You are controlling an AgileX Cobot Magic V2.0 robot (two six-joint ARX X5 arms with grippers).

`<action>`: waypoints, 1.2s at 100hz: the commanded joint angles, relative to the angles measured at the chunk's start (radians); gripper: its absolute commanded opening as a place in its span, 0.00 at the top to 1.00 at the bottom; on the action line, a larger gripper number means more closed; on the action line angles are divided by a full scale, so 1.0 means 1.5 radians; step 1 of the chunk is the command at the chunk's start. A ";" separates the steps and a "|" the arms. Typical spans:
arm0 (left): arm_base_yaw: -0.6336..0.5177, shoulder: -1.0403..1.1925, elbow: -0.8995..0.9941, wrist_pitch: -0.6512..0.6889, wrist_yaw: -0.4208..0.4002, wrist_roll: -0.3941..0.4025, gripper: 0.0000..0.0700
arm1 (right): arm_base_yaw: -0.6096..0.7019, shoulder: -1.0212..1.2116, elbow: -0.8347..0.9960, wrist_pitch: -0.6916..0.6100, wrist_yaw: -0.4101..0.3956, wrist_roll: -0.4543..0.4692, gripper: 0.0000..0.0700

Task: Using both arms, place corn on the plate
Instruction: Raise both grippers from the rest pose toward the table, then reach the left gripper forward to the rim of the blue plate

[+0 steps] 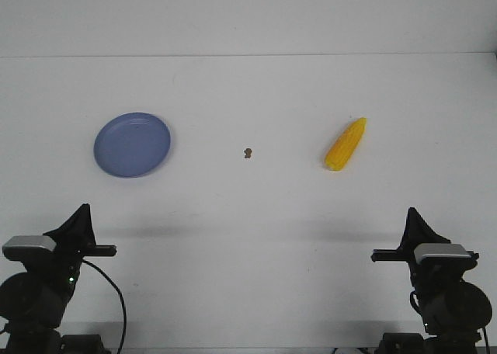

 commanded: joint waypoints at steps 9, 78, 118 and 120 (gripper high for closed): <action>0.000 0.139 0.164 -0.146 -0.004 0.001 0.98 | 0.000 0.100 0.127 -0.109 0.003 -0.006 0.99; 0.001 0.399 0.407 -0.364 -0.002 0.028 0.98 | 0.000 0.378 0.331 -0.330 -0.002 -0.004 0.99; 0.001 0.398 0.407 -0.365 -0.002 0.027 0.69 | 0.000 0.377 0.331 -0.335 -0.003 -0.004 0.73; 0.001 0.398 0.407 -0.365 -0.002 0.025 0.62 | 0.000 0.377 0.331 -0.336 -0.003 -0.004 0.66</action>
